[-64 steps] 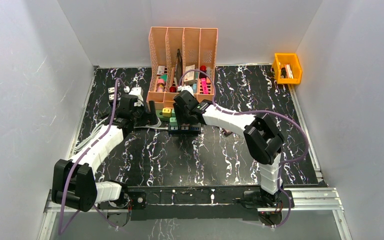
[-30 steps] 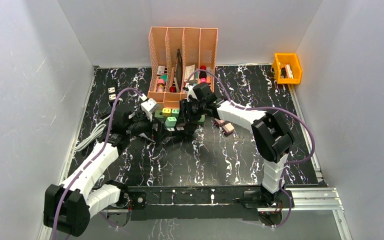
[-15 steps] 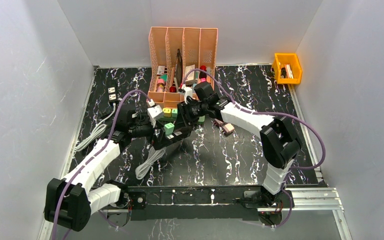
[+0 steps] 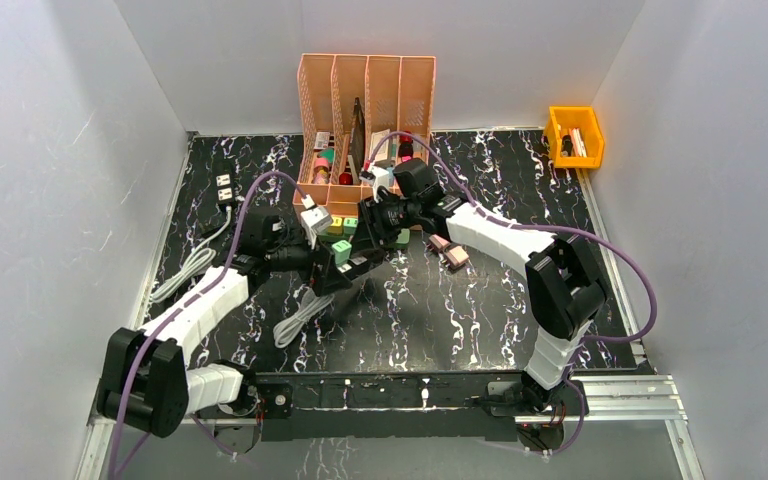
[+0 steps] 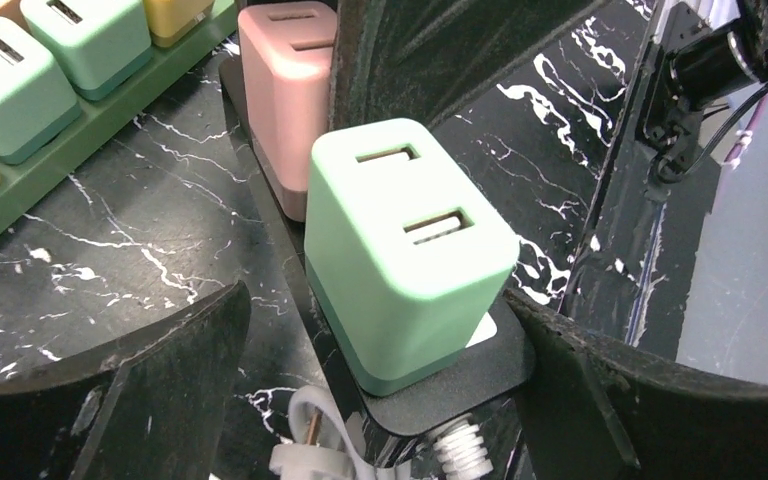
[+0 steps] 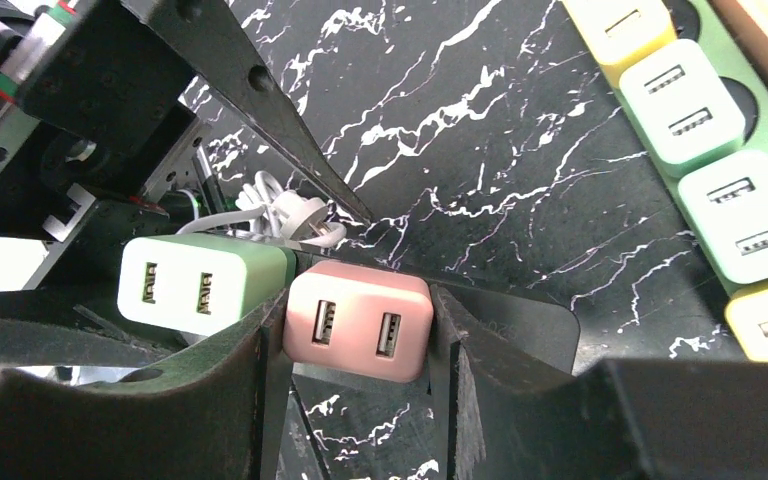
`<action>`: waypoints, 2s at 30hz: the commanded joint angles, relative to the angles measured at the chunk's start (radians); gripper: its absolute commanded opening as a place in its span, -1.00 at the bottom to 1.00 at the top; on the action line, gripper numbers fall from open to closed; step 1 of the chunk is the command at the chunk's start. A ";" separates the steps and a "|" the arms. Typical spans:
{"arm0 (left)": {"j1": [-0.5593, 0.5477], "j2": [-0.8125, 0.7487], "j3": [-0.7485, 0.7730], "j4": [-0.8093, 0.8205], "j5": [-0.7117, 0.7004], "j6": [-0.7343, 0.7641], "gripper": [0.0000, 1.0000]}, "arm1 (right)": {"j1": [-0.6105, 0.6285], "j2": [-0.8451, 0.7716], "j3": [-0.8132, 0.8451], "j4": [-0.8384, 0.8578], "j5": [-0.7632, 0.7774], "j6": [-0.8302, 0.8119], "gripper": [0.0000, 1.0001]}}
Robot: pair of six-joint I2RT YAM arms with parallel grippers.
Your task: Pull the plug off the socket
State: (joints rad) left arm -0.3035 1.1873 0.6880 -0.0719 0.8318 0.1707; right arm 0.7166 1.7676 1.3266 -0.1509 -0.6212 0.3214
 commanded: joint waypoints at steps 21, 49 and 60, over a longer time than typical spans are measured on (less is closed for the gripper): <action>-0.010 0.125 0.086 0.009 -0.117 -0.099 -1.00 | 0.066 -0.179 -0.014 0.069 0.530 -0.118 -1.00; -0.008 0.034 0.071 -0.027 -0.250 -0.027 -1.00 | -0.778 -0.406 -0.559 -0.356 0.113 0.349 -0.90; -0.008 0.026 0.070 -0.040 -0.260 -0.022 -1.00 | -0.782 -0.210 -0.539 -0.286 0.069 0.392 0.12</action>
State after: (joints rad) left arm -0.3161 1.2640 0.7345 -0.1287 0.5385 0.1375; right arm -0.0643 1.5337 0.7528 -0.4477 -0.5282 0.7090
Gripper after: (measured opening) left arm 0.532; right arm 0.535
